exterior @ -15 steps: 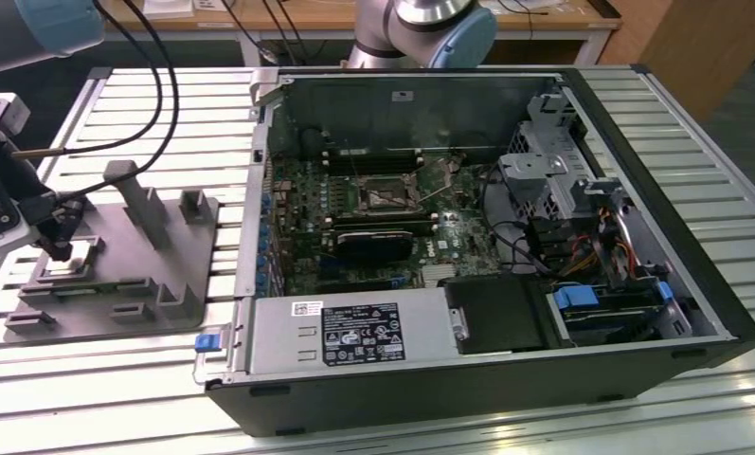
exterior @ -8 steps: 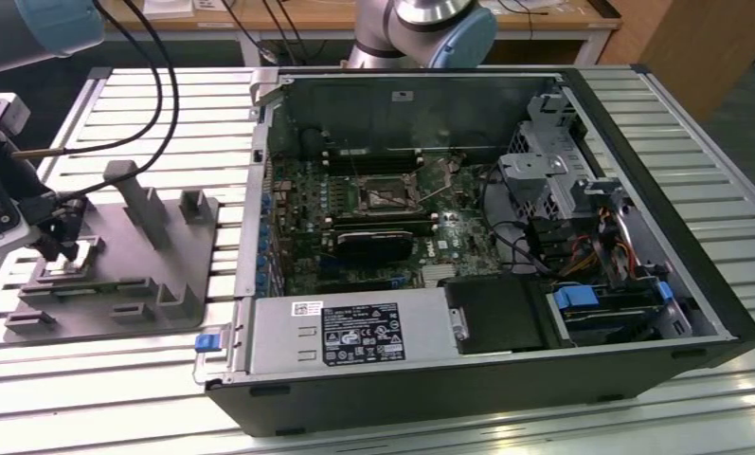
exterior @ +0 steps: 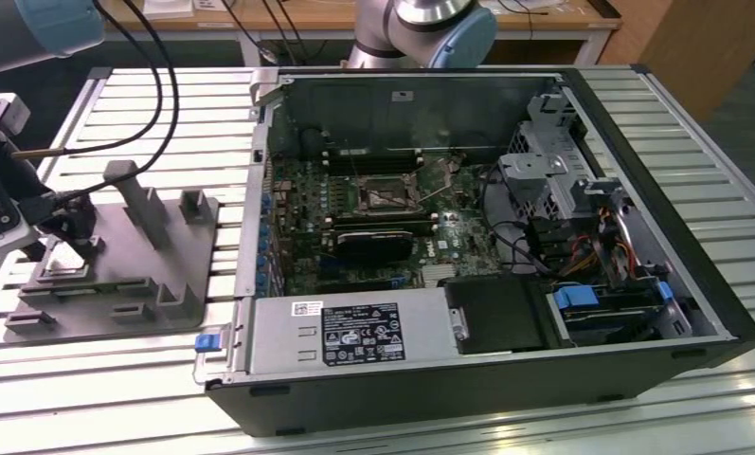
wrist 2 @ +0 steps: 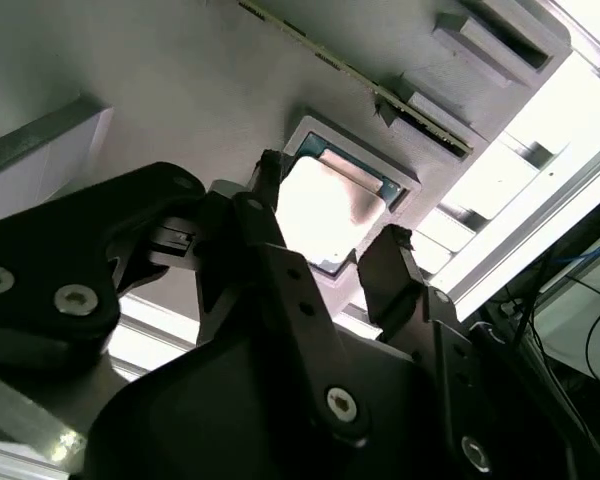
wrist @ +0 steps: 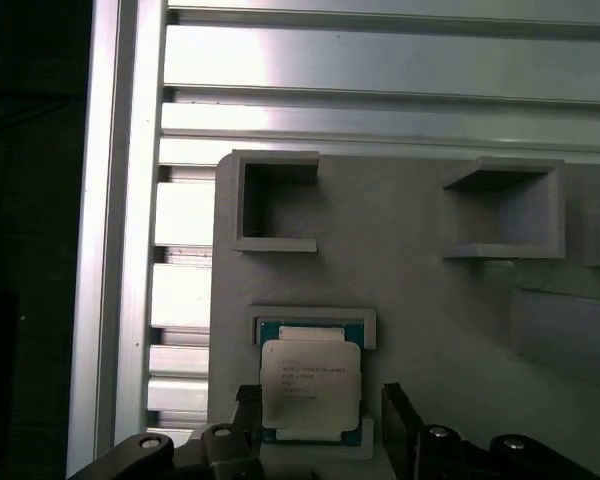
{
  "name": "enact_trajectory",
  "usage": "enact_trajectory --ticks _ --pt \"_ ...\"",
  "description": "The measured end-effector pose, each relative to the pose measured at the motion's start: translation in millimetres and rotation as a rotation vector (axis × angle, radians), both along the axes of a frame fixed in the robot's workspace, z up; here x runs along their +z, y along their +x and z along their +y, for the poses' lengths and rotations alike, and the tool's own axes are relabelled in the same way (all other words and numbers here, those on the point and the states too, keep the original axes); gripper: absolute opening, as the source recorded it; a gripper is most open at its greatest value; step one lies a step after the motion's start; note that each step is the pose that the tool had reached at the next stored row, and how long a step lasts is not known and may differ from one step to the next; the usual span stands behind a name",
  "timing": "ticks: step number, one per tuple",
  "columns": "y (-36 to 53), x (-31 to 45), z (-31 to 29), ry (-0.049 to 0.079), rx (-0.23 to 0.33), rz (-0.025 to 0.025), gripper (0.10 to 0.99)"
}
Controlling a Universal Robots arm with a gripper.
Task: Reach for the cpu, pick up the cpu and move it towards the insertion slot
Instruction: 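Pick up the cpu and move it towards the insertion slot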
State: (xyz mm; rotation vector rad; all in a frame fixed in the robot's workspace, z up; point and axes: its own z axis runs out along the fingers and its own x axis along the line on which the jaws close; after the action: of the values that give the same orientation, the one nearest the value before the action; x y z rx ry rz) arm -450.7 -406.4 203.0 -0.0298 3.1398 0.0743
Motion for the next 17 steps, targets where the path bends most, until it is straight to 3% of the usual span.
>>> enact_trajectory --ticks 3,5,6,17 --pt "0.0 -0.3 0.0 0.005 0.000 -0.0001 0.588" --pt "-0.2 -0.7 0.1 0.037 0.000 -0.0007 0.588" --pt "-0.4 -1.1 0.0 0.045 0.000 -0.0005 0.588" --pt "-5.2 -13.3 0.0 0.045 -0.001 -0.0005 0.588"
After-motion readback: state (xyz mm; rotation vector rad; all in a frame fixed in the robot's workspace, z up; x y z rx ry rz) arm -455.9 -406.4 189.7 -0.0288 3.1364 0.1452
